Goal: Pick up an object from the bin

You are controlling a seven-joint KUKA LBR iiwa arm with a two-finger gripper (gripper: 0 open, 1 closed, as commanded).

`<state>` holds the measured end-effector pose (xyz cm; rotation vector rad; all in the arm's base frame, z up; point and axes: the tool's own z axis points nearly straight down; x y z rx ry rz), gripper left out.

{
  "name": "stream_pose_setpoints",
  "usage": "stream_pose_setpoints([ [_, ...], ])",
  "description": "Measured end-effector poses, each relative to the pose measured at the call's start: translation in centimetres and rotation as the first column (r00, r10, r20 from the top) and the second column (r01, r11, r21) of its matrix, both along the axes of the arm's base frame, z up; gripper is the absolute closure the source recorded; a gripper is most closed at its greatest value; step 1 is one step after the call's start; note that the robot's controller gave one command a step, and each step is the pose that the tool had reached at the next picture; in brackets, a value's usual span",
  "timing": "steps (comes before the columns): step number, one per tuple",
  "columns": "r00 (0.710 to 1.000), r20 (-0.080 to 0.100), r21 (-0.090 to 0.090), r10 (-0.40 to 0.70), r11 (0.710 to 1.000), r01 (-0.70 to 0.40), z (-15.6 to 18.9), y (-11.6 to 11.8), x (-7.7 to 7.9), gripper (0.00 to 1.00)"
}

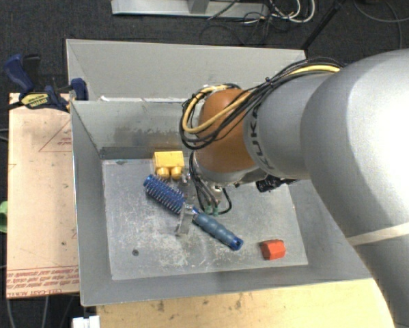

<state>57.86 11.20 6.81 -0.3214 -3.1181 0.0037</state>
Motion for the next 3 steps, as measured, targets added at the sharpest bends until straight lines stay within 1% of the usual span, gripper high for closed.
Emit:
stream_pose_setpoints([
  [1,1.0,0.006,0.002,0.002,1.0,-0.002,0.4,0.1,0.2,1.0],
  [2,1.0,0.016,0.004,-0.027,1.0,0.027,12.7,-0.5,0.6,1.0],
  [3,0.999,0.017,0.005,-0.042,0.999,0.042,23.0,1.3,0.3,1.0],
])
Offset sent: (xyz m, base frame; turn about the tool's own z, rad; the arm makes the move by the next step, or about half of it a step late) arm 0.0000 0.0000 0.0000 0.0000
